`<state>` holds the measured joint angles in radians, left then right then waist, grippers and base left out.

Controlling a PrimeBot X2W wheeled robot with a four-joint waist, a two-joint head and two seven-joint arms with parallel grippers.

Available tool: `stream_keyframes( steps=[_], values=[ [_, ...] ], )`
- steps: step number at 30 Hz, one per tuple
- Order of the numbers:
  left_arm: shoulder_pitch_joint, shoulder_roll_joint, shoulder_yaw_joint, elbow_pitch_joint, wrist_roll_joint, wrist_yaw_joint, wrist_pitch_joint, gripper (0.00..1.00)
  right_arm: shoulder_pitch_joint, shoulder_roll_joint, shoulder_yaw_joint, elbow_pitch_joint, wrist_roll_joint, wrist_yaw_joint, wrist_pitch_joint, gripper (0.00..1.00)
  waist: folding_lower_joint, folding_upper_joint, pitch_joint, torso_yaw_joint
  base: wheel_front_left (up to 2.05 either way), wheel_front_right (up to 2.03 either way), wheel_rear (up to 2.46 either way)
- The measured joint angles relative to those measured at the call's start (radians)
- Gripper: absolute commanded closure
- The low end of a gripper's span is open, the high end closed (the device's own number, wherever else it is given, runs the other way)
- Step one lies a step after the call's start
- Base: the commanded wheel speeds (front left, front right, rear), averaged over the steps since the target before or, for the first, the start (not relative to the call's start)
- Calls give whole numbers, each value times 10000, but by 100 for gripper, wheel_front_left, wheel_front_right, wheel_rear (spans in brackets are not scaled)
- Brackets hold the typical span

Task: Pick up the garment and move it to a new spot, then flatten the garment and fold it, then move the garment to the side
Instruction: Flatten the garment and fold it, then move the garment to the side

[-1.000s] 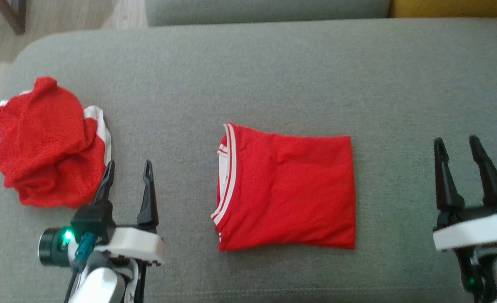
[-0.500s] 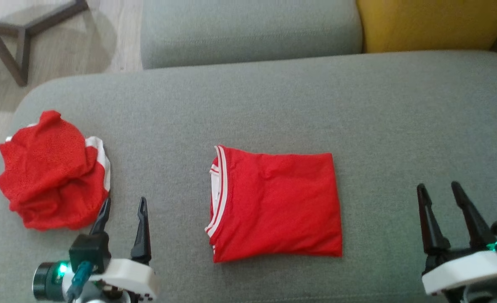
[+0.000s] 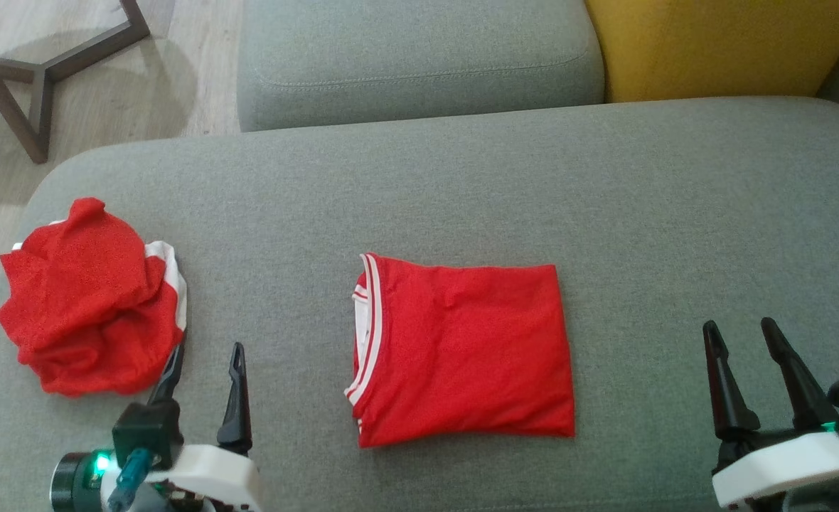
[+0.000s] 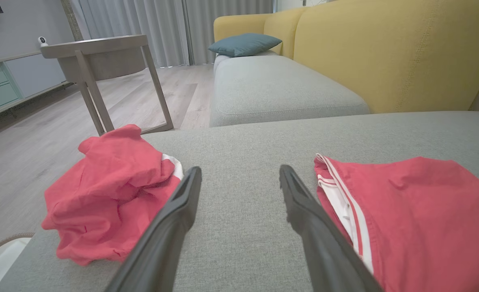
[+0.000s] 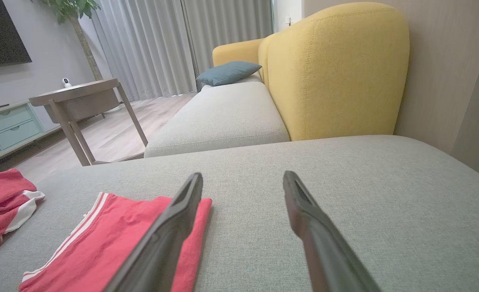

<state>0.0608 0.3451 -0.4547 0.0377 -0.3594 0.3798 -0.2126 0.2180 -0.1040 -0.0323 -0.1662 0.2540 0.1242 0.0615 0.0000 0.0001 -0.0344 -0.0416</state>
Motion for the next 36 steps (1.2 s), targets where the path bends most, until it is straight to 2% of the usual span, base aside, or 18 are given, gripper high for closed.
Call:
stream_keyframes(
  steps=[25, 30, 36],
  values=[
    [-150, 54, -182, -211, 59, 134, 79, 0, -27, 54, -100, 151, -88, 0, 151, 0, 0, 0, 398, 178, 0, 0, 0],
    [-687, 38, -247, -336, 176, 100, 69, 0, -243, -104, 10, 681, -75, 0, 284, 0, 0, -1, 817, 319, 0, 0, 0],
    [-1850, -182, -420, -353, 430, -31, -132, 0, -1751, -495, 853, 2157, 199, 0, 449, 0, 0, -1, 1746, 730, 0, 0, 0]
  ],
)
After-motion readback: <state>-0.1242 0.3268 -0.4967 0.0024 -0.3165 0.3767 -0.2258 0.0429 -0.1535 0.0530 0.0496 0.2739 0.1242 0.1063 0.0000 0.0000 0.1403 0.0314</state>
